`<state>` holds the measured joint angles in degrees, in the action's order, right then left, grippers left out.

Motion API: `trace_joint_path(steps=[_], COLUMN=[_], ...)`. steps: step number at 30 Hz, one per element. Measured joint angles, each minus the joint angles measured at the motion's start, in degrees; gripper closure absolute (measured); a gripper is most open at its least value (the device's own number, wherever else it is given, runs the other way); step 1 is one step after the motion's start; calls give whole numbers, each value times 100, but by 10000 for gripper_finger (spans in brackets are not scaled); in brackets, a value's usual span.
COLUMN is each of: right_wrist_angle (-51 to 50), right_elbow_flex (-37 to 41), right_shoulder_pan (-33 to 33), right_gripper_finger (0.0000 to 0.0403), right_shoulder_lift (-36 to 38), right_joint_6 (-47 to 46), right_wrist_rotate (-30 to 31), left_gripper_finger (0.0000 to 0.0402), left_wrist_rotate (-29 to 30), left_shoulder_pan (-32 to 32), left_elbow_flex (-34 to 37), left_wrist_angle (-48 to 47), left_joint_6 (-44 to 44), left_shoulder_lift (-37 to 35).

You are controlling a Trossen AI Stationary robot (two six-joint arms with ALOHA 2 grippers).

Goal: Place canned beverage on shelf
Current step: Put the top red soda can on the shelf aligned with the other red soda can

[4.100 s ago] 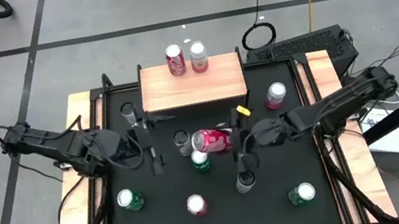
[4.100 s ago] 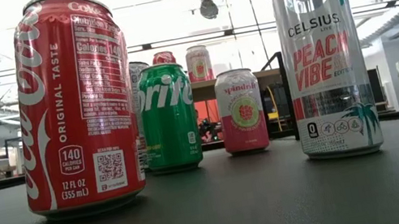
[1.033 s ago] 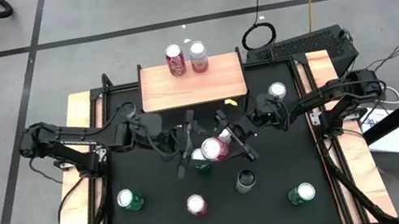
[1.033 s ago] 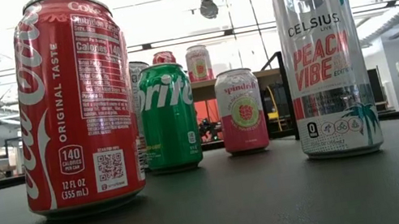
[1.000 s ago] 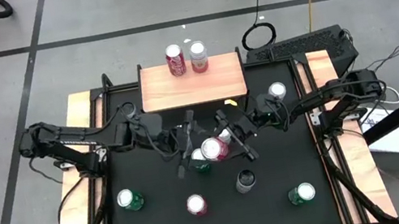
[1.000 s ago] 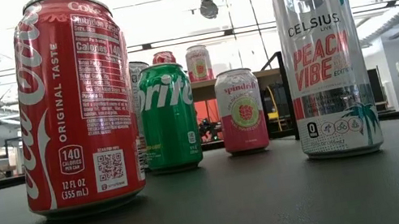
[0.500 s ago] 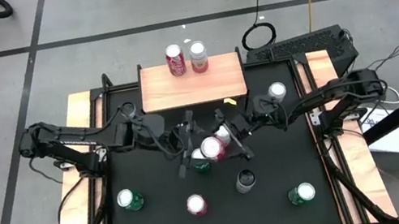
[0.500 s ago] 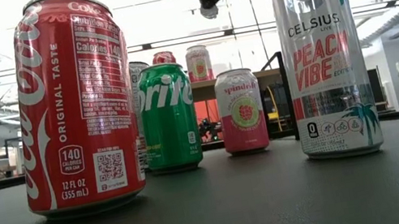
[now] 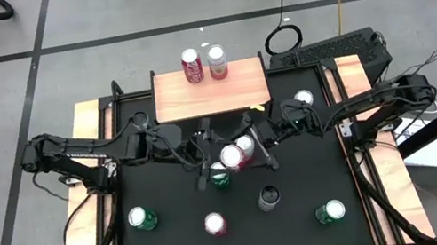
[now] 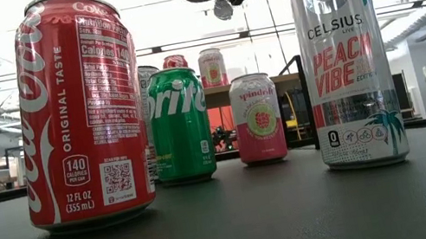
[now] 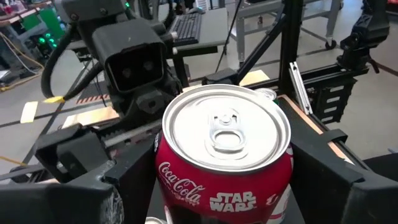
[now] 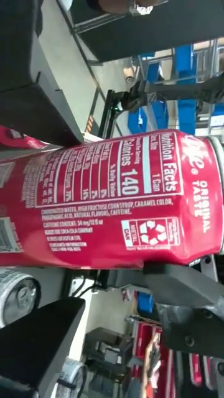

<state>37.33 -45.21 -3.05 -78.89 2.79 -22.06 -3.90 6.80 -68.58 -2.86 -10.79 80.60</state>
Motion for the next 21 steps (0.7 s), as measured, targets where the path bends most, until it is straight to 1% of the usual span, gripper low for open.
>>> trace_joint_path(steps=[3, 5, 8, 10, 13, 17, 21], right_wrist_angle=[-167, -235, -220, -244, -239, -199, -186], right_elbow_flex=[-5, -5, -5, -5, -3, -3, -1], right_shoulder_pan=[8, 49, 176, 233, 275, 278, 277], right_gripper_finger=[9, 9, 9, 9, 9, 13, 34], right_shoulder_lift=[44, 46, 0, -51, -63, -58, -59], right_joint_6=[12, 7, 246, 371, 408, 415, 415], right_wrist_rotate=[11, 132, 757, 991, 1042, 1107, 1161], left_gripper_finger=[104, 104, 104, 104, 104, 104, 104], left_wrist_rotate=[55, 229, 511, 660, 870, 870, 874], left_shoulder_pan=[-3, 0, -2, -3, -8, -3, -1], left_elbow_flex=[2, 2, 5, 7, 7, 6, 7], left_wrist_angle=[-8, 2, 115, 262, 253, 236, 296], left_joint_6=[2, 20, 152, 256, 295, 295, 293], left_shoulder_lift=[4, 4, 4, 7, 2, 4, 4])
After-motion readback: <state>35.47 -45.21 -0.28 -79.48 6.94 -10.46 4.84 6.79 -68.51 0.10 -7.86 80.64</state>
